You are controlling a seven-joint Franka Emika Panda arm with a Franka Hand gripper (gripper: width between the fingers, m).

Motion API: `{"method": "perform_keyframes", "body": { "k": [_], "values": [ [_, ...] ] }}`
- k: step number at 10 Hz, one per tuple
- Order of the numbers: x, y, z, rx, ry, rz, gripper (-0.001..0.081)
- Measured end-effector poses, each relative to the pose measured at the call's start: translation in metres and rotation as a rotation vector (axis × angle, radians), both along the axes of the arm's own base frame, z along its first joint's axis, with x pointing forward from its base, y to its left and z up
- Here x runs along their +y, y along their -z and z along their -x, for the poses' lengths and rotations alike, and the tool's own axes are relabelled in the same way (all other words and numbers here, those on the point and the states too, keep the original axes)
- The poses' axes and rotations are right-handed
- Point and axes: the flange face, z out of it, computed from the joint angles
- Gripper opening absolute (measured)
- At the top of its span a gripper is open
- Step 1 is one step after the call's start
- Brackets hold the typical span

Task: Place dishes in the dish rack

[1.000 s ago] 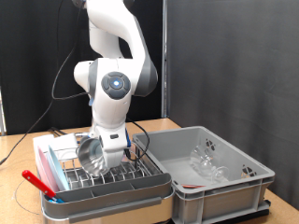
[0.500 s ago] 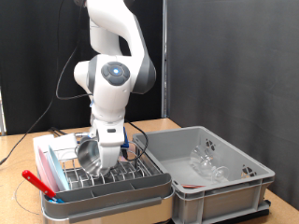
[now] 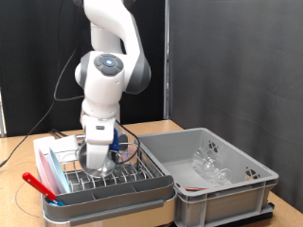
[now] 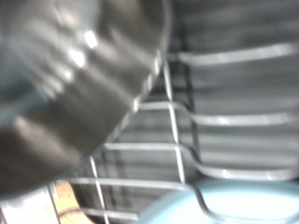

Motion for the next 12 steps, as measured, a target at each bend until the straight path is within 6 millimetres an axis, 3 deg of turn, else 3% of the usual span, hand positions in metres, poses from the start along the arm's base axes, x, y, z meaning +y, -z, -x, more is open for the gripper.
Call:
{"method": "perform_keyframes", "body": {
  "k": [3,5,8,12],
  "values": [
    [-0.029,-0.002,-0.007,0.002,0.030,0.032,0.0805],
    [-0.033,0.001,-0.006,0.061,0.031,-0.029,0.0805],
    [-0.017,0.003,0.006,0.192,-0.041,-0.181,0.0805],
    [0.006,0.018,0.023,0.259,-0.092,-0.215,0.0805]
  ]
}}
